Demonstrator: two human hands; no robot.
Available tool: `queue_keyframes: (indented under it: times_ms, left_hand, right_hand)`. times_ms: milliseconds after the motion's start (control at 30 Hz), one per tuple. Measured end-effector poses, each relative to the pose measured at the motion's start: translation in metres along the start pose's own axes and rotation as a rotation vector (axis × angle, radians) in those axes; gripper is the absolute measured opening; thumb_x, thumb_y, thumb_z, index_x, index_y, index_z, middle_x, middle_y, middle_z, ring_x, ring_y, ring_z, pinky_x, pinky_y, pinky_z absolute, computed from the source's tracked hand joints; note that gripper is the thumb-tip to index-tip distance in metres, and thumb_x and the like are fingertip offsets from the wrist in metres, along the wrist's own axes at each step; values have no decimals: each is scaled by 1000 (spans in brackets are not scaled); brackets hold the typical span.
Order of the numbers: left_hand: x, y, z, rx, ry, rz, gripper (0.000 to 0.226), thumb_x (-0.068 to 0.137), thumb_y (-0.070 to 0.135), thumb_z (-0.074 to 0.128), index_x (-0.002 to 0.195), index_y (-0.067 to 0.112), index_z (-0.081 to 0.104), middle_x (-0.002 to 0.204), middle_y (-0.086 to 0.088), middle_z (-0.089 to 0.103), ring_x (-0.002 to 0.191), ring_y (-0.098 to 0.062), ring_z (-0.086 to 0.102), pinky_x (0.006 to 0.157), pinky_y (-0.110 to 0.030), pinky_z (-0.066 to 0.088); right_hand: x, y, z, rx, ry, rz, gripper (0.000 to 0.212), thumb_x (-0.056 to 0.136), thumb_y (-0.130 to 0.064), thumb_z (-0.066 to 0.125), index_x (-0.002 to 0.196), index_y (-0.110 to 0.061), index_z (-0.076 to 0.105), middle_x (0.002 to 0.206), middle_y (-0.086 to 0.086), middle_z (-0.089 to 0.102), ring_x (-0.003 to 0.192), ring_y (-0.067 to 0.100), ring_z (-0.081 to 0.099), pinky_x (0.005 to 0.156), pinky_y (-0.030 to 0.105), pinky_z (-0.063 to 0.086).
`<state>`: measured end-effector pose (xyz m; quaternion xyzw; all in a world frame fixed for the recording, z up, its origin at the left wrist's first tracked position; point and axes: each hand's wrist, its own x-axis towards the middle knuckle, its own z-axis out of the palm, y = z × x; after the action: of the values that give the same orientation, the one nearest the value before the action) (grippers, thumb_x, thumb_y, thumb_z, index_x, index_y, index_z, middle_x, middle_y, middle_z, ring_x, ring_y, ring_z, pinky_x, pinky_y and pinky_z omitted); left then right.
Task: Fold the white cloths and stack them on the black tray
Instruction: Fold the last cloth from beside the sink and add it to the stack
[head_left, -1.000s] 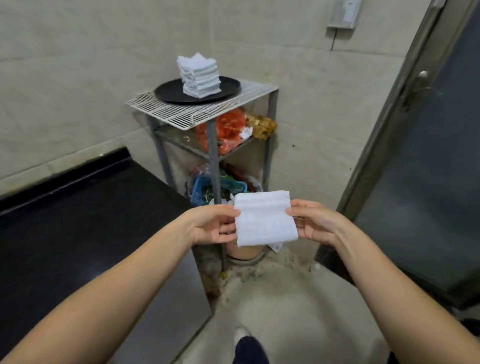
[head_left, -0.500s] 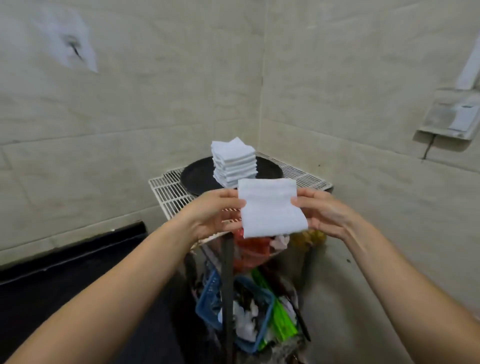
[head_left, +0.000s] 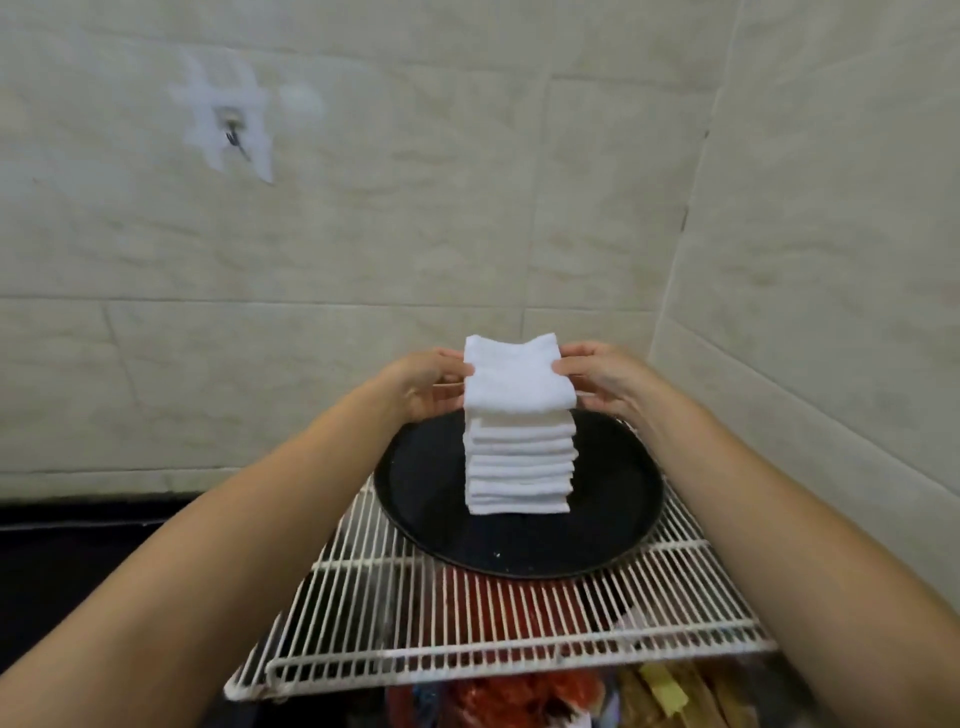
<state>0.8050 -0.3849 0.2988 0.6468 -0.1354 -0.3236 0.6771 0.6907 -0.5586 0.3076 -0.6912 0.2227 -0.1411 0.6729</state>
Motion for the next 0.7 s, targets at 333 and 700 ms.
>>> queue_keyframes:
  times_ms: [333, 700]
  left_hand:
    - [17, -22, 4, 119, 65, -38, 16, 88, 1, 59, 78, 13, 54, 76, -3, 59, 67, -13, 58, 46, -18, 54]
    - [-115, -17, -122, 139, 235, 112, 14, 94, 19, 55, 104, 10, 52, 84, -8, 57, 70, -18, 60, 60, -28, 58]
  right_hand:
    - [20, 33, -11, -30, -3, 10, 29, 89, -2, 57, 116, -11, 54, 84, 4, 63, 71, 12, 59, 57, 23, 51]
    - [-68, -20, 121, -672, 21, -484, 35, 88, -20, 57, 122, -13, 54, 109, 3, 55, 97, 19, 55, 81, 26, 40]
